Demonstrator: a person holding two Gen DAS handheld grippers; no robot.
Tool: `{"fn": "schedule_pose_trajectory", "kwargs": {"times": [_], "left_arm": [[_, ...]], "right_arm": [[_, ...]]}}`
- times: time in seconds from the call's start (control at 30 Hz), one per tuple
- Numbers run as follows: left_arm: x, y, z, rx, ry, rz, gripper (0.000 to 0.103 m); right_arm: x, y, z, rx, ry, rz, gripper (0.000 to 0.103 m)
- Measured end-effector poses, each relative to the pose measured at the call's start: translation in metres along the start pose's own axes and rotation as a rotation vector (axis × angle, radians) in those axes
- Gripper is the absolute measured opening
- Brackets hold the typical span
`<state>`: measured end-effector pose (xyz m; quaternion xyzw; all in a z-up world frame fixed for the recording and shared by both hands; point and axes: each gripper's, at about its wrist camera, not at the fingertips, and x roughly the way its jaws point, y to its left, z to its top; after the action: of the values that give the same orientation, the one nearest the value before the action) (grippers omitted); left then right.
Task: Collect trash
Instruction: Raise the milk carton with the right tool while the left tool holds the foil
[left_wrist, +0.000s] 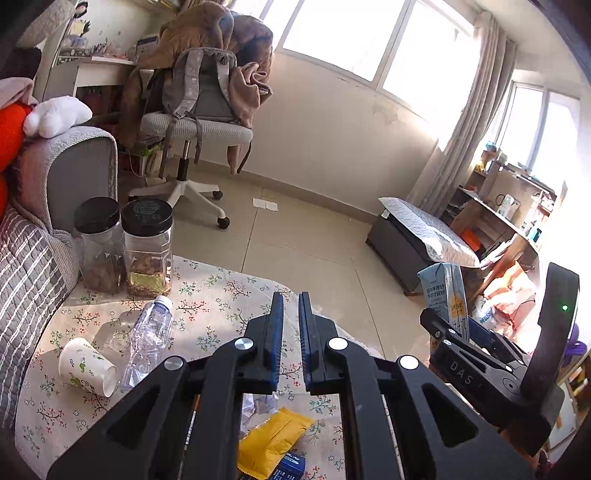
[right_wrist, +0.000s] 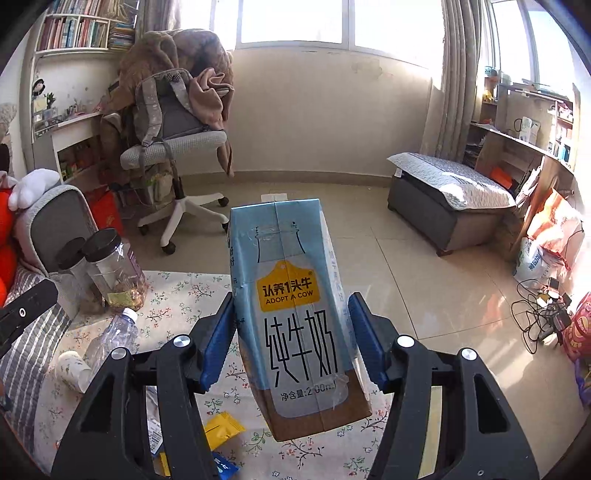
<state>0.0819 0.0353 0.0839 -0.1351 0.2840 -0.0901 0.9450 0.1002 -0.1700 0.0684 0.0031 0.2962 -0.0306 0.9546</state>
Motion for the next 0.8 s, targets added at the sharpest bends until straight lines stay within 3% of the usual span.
{"fn": "schedule_pose_trajectory", "kwargs": {"times": [0.13, 0.2, 0.23, 0.27, 0.33, 0.43, 0.5, 0.67, 0.8], "left_arm": [[0.001, -0.011, -0.011, 0.033, 0.038, -0.009, 0.006], [0.015, -0.007, -0.016, 0.034, 0.12, 0.006, 0.007], [0.026, -0.002, -0.019, 0.018, 0.189, -0.002, 0.014], [0.038, 0.006, -0.023, -0.007, 0.252, -0.006, 0.032], [0.06, 0.019, -0.034, -0.044, 0.339, 0.024, 0.057], [0.093, 0.02, -0.055, -0.003, 0.435, 0.064, 0.059], [0.116, 0.009, -0.069, 0.058, 0.519, 0.057, 0.07], [0.16, -0.013, -0.093, 0.122, 0.576, 0.115, 0.077], [0.193, -0.019, -0.103, 0.27, 0.571, 0.293, 0.079]], "right_arm": [[-0.013, -0.018, -0.014, -0.002, 0.008, -0.018, 0.058], [-0.017, -0.029, -0.021, -0.001, 0.007, -0.032, 0.058], [-0.017, -0.033, -0.025, 0.001, 0.007, -0.038, 0.058], [-0.016, -0.037, -0.029, 0.006, 0.012, -0.041, 0.058], [-0.01, -0.048, -0.037, 0.04, 0.025, -0.037, 0.058], [0.005, -0.063, -0.049, 0.107, 0.053, -0.022, 0.058], [0.015, -0.069, -0.057, 0.122, 0.072, -0.025, 0.058], [0.029, -0.082, -0.059, 0.159, 0.115, -0.007, 0.058], [0.032, -0.084, -0.059, 0.168, 0.126, 0.011, 0.058]]}}
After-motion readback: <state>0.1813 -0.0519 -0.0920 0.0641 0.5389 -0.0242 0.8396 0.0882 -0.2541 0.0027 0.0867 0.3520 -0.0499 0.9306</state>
